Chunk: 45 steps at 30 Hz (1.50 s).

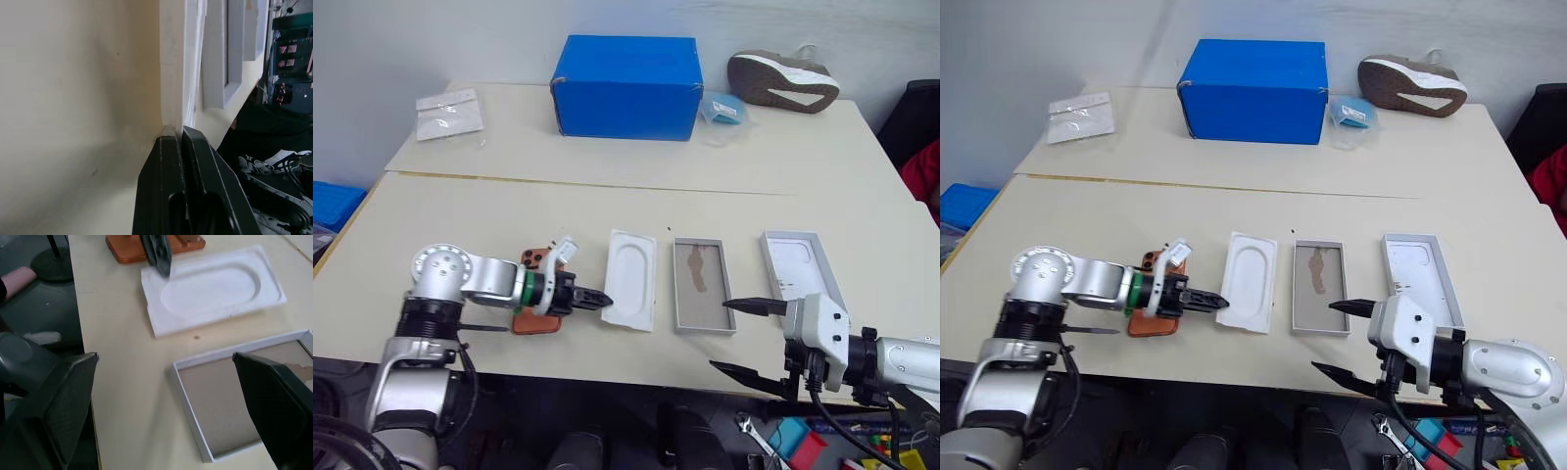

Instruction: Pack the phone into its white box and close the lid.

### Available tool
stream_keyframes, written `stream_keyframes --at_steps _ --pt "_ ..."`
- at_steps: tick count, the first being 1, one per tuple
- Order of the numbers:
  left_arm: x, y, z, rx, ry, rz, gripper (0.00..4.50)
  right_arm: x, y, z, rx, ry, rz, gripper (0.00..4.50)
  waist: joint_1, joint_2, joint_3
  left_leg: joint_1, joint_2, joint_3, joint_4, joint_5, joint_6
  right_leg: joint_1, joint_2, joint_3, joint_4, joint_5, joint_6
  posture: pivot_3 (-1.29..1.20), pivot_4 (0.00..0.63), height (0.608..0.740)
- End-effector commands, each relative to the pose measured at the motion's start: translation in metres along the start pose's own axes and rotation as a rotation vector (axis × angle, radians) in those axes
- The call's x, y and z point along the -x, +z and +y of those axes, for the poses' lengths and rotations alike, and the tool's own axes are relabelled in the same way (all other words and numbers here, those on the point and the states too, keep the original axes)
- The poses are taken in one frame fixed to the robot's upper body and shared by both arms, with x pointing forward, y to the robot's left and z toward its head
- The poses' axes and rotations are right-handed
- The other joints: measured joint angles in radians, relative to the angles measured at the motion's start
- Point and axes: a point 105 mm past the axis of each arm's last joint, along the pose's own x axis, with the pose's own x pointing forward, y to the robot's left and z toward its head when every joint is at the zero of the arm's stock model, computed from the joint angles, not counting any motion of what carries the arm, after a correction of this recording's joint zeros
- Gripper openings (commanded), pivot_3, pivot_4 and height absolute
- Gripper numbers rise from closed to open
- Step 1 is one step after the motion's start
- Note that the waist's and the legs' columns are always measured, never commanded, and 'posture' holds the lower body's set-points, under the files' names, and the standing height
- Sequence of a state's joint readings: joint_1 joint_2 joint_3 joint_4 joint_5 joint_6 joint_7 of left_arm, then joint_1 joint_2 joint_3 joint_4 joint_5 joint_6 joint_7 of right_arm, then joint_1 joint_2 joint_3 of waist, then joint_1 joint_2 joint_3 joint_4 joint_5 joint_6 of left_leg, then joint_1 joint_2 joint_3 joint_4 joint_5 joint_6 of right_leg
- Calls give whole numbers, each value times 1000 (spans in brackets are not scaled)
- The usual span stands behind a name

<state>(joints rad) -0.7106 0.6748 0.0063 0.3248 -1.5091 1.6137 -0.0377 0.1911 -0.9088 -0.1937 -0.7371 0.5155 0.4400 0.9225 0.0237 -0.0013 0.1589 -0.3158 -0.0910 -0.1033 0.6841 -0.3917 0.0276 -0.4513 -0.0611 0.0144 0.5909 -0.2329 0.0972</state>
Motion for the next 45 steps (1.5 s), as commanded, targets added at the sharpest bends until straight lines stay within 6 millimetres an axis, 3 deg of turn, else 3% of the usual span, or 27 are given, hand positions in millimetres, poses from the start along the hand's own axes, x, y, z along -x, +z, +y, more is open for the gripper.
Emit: stream_keyframes --at_steps 1,4,7,15,18,19,25,33,37,41,45 --pt "27 9 -26 -76 -111 -38 23 -11 -10 -6 41 19 48 4500 -2 0 0 0 0 0 0 0 0 0 0 0 0 0 0 0 150 740" --pt "42 9 -33 -97 -161 -57 23 -21 -20 -16 40 18 76 4500 -1 0 0 -1 -1 2 0 0 0 -3 0 -3 1 0 -1 0 150 740" --pt "53 5 -39 -114 -217 -71 0 -32 -31 -22 39 45 106 3939 1 0 0 -3 0 1 0 0 0 -3 0 -5 0 0 -1 0 150 740" --pt "60 -2 -36 -122 -238 -98 0 -49 -51 -22 83 143 143 1139 1 0 0 -4 0 1 0 0 0 -4 -1 -6 0 0 -1 0 150 740" --pt "59 -3 -32 -118 -225 -103 0 -50 -49 -20 94 178 123 82 0 0 0 -4 0 1 0 0 0 -5 0 -6 1 0 -1 0 150 740" --pt "59 -3 -32 -118 -225 -104 0 -51 -45 -18 97 193 106 30 0 0 0 -4 0 1 0 0 0 -5 0 -6 1 0 -1 0 150 740" --pt "45 -5 -36 -129 -266 -83 0 -61 -30 -4 123 239 59 30 0 0 0 -5 0 1 0 0 0 -6 -1 -5 2 0 -1 0 150 740" --pt "23 -13 -48 -154 -321 -17 0 -69 -47 -11 126 134 128 30 0 0 0 -7 0 1 0 0 0 -9 -1 -5 4 0 -1 0 150 740" --pt "10 -15 -49 -142 -325 8 0 -66 -39 -4 113 150 109 982 0 -1 0 -6 0 2 0 1 0 -9 -1 -5 4 0 -1 0 150 740" --pt "-7 -13 -50 -126 -321 28 0 -52 -20 -1 102 120 64 2380 2 -1 0 -7 0 1 0 1 0 -9 -1 -4 4 0 -1 0 150 740" --pt "-32 -12 -53 -118 -308 63 0 -18 7 2 12 59 -4 3841 9 -1 -1 -8 -1 1 1 1 0 -8 -2 -5 3 0 -1 0 150 740"
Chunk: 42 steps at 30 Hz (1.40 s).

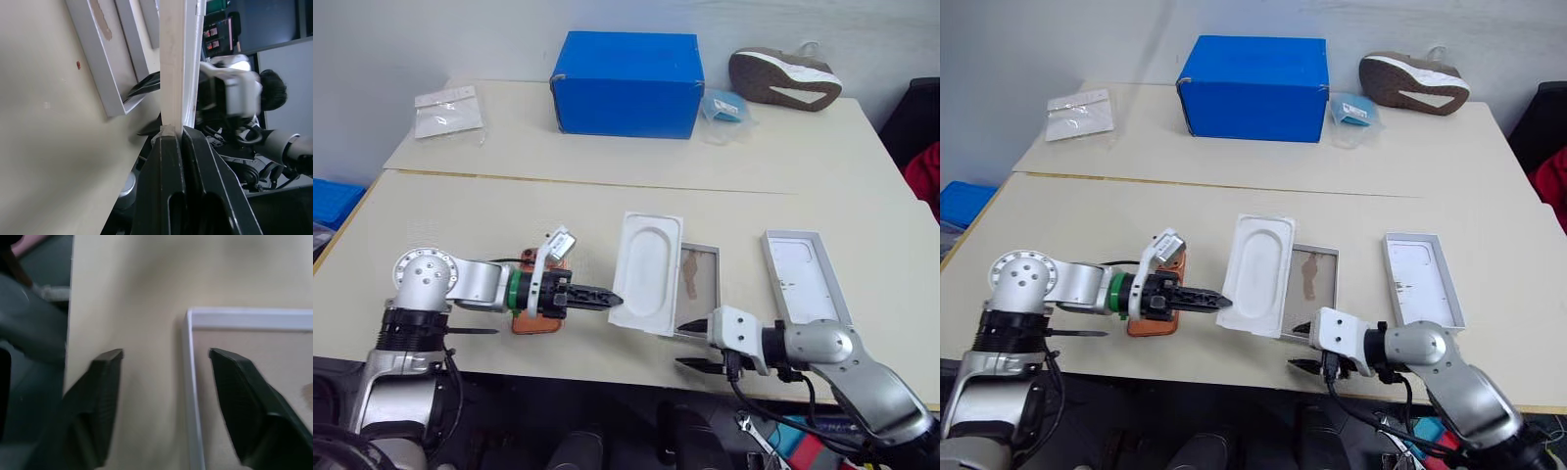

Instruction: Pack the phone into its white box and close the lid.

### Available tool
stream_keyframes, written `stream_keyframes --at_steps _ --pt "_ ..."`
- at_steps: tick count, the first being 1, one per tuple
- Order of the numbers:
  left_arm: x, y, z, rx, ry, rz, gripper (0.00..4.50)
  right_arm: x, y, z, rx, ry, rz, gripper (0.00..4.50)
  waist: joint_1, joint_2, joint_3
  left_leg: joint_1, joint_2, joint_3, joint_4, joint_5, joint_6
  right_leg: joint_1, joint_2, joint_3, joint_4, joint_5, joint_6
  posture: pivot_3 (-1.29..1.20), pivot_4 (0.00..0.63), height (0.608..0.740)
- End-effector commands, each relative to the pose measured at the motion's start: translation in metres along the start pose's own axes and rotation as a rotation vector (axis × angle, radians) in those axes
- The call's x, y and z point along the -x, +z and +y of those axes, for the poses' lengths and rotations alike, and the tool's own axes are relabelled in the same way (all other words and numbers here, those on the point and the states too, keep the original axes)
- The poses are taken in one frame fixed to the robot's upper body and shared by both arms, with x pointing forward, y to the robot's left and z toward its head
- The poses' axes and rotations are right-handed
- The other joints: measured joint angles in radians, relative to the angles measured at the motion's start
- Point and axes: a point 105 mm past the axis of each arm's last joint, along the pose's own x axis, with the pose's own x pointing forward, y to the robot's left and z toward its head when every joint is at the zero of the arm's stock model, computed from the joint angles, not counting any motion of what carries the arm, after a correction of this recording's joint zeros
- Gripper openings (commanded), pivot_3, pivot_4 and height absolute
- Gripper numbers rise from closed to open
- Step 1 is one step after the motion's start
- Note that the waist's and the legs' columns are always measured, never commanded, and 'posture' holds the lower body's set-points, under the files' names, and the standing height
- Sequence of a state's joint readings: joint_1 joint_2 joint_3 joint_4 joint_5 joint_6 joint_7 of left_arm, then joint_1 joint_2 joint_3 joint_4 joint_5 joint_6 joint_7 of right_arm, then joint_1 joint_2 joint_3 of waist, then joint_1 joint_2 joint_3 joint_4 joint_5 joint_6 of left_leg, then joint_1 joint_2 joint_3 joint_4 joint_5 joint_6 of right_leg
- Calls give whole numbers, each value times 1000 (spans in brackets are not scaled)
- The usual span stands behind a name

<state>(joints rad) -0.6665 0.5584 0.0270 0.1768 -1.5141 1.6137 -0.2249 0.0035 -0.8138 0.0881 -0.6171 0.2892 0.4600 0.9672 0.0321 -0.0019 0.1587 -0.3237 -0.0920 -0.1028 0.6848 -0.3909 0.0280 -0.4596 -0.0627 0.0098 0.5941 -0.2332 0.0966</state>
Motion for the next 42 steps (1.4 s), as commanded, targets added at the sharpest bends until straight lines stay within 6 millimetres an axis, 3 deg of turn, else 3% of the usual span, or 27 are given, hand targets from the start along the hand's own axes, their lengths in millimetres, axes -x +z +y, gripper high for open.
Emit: stream_keyframes --at_steps 1,2,6,12,21,31,32,42 --pt "-19 2 -2 -11 0 35 0 37 32 4 -33 -59 -85 4162 4 -1 0 0 0 0 0 0 0 0 0 0 0 0 0 0 150 740" --pt "-25 1 -1 -9 5 48 0 47 35 7 -55 -75 -95 4467 8 -1 -1 -1 0 -1 0 0 0 0 0 1 0 0 0 0 150 740" --pt "-47 3 10 17 57 55 0 78 39 11 -120 -174 -93 4467 19 -3 -1 -1 1 -1 0 0 0 0 1 3 -1 0 0 0 150 740" --pt "-65 8 26 65 132 28 0 99 42 15 -184 -273 -93 4467 20 -4 -1 2 1 2 -1 0 0 1 1 8 -2 0 0 0 150 740" --pt "-81 12 24 83 117 24 0 94 39 19 -203 -315 -90 4467 23 -4 -1 2 1 3 -1 0 0 0 1 9 -2 0 0 0 150 740" --pt "-83 11 21 83 96 55 0 89 37 15 -202 -326 -89 4467 23 -4 -1 2 1 3 -1 0 0 0 1 9 -2 0 0 0 150 740" --pt "-83 11 21 79 93 60 495 89 36 15 -201 -325 -89 4500 23 -4 -1 2 1 3 -1 0 0 0 1 9 -2 0 0 0 150 740" --pt "-69 16 8 36 52 80 3619 84 34 12 -193 -306 -88 4500 20 -4 -1 2 1 3 -1 0 -1 0 1 9 -1 0 0 0 150 740"
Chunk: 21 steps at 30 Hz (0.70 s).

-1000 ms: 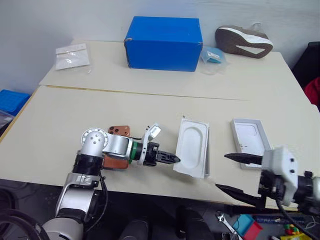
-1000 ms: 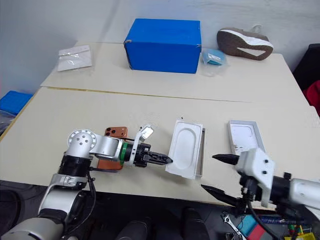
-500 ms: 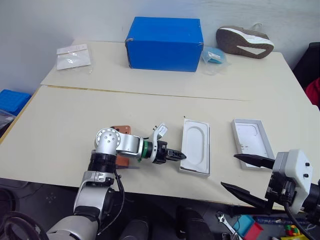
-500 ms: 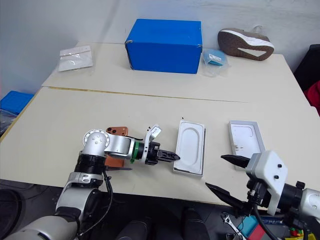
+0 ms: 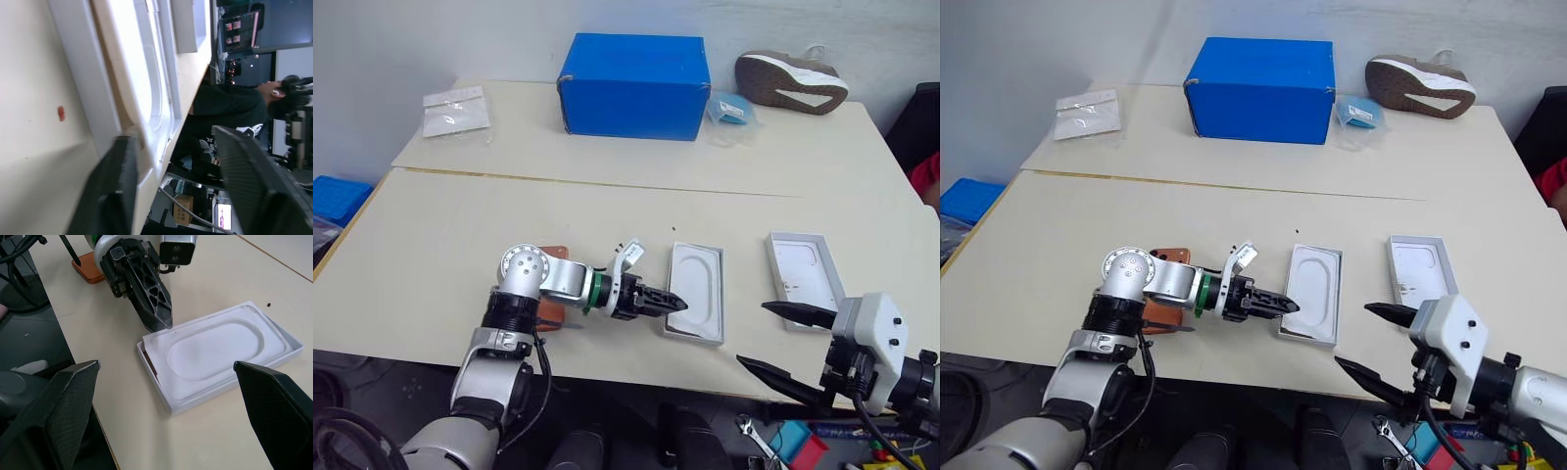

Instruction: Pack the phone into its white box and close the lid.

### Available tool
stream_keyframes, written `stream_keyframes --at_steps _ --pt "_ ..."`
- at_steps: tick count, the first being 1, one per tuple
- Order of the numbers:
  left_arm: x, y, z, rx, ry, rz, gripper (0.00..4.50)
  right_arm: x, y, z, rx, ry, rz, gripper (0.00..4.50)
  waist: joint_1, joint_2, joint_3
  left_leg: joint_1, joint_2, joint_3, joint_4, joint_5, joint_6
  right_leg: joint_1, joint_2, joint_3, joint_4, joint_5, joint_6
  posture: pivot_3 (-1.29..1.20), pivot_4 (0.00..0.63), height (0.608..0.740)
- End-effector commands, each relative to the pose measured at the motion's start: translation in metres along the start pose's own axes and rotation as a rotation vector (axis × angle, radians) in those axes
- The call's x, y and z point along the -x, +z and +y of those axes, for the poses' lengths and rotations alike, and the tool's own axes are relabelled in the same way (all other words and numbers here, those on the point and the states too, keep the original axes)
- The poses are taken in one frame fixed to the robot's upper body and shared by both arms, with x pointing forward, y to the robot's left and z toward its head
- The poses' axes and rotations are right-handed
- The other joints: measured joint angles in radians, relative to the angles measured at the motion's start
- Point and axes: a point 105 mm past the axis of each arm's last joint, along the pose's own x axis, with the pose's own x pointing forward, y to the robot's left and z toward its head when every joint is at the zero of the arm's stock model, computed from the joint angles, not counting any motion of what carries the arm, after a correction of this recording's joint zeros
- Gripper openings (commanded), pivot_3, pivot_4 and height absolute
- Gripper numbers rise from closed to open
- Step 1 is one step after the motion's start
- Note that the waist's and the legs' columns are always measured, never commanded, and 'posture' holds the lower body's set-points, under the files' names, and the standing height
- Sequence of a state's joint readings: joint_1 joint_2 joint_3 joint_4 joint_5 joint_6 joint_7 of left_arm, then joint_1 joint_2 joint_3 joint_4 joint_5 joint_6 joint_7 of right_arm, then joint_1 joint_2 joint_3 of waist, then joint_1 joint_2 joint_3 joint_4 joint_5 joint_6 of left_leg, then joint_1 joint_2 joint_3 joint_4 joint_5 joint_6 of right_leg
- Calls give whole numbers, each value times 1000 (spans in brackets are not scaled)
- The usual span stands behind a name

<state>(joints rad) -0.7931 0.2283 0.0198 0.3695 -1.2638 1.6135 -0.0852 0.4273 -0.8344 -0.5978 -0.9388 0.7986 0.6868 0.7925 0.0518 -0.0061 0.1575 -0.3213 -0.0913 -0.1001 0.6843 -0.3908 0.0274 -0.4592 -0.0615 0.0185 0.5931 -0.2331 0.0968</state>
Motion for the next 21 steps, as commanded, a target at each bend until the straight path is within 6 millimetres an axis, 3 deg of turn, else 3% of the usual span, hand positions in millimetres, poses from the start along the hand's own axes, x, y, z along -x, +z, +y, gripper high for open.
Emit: stream_keyframes --at_steps 1,3,12,16,21 --pt "8 5 -12 -50 -20 10 3917 0 5 -1 40 4 -9 4500 0 0 0 0 0 0 0 0 0 0 0 0 0 0 0 0 150 740" --pt "13 3 -18 -70 -45 27 4486 -1 4 -2 41 5 -8 4500 -1 0 0 0 0 0 0 0 0 0 0 0 0 0 0 0 150 740" --pt "17 5 -40 -109 -143 44 4486 -4 3 -4 42 14 -13 4500 1 0 0 -1 0 0 0 0 0 0 0 0 0 0 0 0 150 740" --pt "21 6 -35 -114 -108 35 4486 -5 2 -4 42 17 -13 4500 0 0 0 0 0 0 0 0 0 0 0 0 0 0 0 0 150 740" --pt "42 7 -33 -194 -34 -2 4486 -9 6 -5 46 44 -27 4500 -11 0 0 0 0 0 0 0 -1 -1 0 0 1 0 0 0 150 740"
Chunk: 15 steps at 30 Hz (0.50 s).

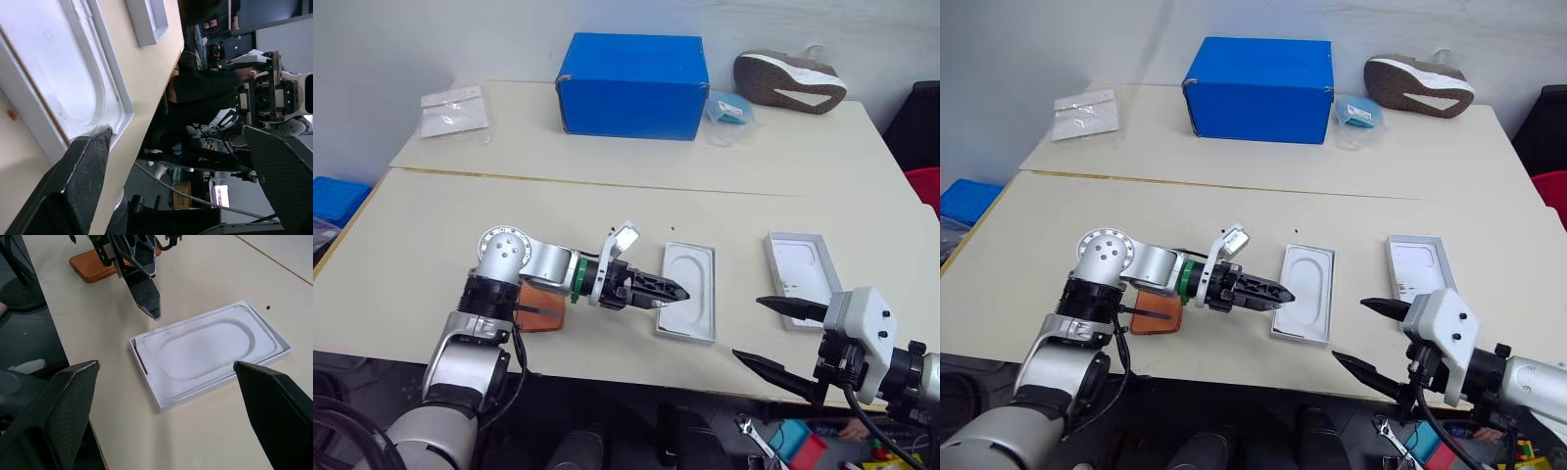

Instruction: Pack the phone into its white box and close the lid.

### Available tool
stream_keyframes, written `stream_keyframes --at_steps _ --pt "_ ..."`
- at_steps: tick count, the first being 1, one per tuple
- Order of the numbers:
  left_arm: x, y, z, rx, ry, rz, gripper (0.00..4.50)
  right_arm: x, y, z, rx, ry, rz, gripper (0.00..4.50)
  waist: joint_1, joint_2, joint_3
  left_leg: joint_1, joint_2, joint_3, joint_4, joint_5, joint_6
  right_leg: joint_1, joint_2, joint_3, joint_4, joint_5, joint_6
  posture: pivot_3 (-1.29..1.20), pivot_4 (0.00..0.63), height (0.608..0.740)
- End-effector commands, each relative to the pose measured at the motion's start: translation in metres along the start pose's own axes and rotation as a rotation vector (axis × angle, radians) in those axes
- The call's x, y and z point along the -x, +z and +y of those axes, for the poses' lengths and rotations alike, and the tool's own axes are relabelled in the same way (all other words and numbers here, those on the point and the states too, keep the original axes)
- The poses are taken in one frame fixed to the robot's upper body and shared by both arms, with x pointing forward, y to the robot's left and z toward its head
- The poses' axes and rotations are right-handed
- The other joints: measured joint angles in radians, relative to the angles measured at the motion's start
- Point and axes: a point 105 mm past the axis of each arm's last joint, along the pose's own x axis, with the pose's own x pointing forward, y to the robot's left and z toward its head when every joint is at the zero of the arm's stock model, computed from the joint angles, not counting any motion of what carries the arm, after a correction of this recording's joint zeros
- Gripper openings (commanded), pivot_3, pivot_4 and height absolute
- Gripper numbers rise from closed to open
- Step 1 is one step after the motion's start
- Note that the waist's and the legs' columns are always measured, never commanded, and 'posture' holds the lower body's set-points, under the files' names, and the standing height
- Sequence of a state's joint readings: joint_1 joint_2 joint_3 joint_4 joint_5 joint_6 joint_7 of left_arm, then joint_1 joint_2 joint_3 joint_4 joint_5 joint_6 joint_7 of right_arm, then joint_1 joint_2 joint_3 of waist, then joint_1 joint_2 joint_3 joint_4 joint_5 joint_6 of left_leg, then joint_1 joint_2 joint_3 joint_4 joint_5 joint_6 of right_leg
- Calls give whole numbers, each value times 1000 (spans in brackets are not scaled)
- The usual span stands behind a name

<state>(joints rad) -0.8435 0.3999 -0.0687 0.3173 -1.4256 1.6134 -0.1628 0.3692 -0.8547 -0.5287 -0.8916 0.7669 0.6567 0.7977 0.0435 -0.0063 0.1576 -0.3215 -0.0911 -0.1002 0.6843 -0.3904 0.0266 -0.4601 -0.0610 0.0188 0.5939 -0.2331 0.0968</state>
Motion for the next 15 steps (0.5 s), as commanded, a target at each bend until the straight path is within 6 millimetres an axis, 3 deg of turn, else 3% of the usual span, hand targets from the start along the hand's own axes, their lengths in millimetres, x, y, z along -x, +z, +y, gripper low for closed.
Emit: stream_keyframes --at_steps 1,10,13,15 --pt "18 2 -12 -122 24 -34 4486 -4 7 0 27 32 -22 4500 -3 0 0 0 0 0 0 0 0 0 0 0 0 0 0 0 150 740" --pt "116 -10 1 -189 195 -297 4486 -36 21 -6 56 212 -84 4500 -22 0 0 0 1 0 -1 0 -1 -1 0 -1 1 -1 -1 0 150 740" --pt "152 -26 12 -150 281 -351 4500 -53 26 -8 75 282 -96 3985 -22 0 0 0 1 0 -1 0 0 -1 0 -1 0 -1 -1 0 150 740" --pt "172 -35 18 -113 327 -375 4500 -64 27 -7 98 331 -94 3320 -21 1 0 0 0 0 -1 0 0 0 0 -1 0 -1 -2 0 150 740"
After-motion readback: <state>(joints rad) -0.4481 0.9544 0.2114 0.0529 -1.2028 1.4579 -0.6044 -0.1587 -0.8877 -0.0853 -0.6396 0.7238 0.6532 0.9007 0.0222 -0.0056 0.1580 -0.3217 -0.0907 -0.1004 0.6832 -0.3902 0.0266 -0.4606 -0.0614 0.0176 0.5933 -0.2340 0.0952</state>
